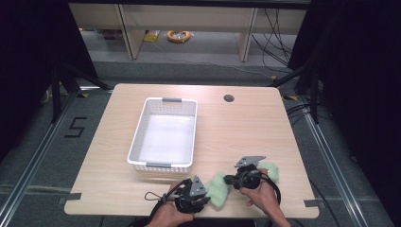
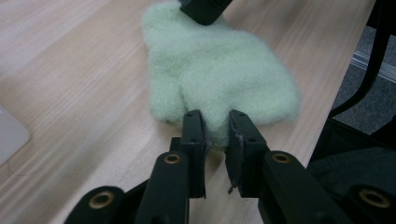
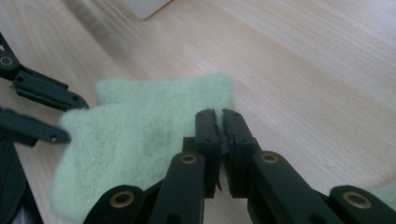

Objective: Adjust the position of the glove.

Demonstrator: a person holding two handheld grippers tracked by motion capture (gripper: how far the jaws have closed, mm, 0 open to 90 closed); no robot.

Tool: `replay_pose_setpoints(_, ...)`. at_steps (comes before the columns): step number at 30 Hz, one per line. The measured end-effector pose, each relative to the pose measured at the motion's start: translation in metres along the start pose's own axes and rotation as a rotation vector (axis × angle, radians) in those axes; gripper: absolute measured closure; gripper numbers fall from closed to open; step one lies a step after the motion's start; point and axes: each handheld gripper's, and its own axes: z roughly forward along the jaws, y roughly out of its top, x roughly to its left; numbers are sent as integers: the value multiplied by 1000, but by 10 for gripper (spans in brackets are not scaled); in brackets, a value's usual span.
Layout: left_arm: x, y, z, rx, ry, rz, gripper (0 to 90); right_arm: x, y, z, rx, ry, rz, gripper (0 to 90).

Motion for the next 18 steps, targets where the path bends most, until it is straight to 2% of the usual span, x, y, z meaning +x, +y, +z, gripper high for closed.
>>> replay_pose_setpoints(2,3,1,-3,0,-11,5,797,1,-1,-3,-12,2,-5,869)
replay_pose_setpoints(3,5,1,-4,-10,-10,-7,802,2,-2,-4,-36,6,1,870)
replay_pose_setpoints(4,7,1,-5,-10,-14,-11,805,3,-2,-9,-26,11,-4,870)
replay_pose_setpoints(5,10,2,-6,-17,-7,6,807,4,-4,-11,-55,12,10,870)
replay_pose_setpoints(6,12,3,-7,-18,-10,0,808,5,-5,-15,-49,17,8,870)
replay_pose_setpoints(9,20,8,-8,-24,14,5,810,9,-9,-24,-51,16,21,871)
replay_pose_setpoints(11,21,9,-8,-26,20,0,814,11,-13,-27,-73,29,36,870)
replay_pose_setpoints(13,24,15,-4,-30,45,22,816,14,-18,-29,-76,35,65,870)
replay_pose_setpoints(15,25,19,-3,-28,60,49,816,17,-23,-32,-81,29,63,871)
replay_pose_setpoints(16,24,19,0,-31,57,28,817,18,-26,-32,-82,23,65,870)
replay_pose_setpoints(17,25,21,2,-34,72,44,817,19,-28,-32,-82,28,66,870)
replay_pose_setpoints(18,25,22,3,-27,69,59,817,20,-30,-32,-81,38,78,869)
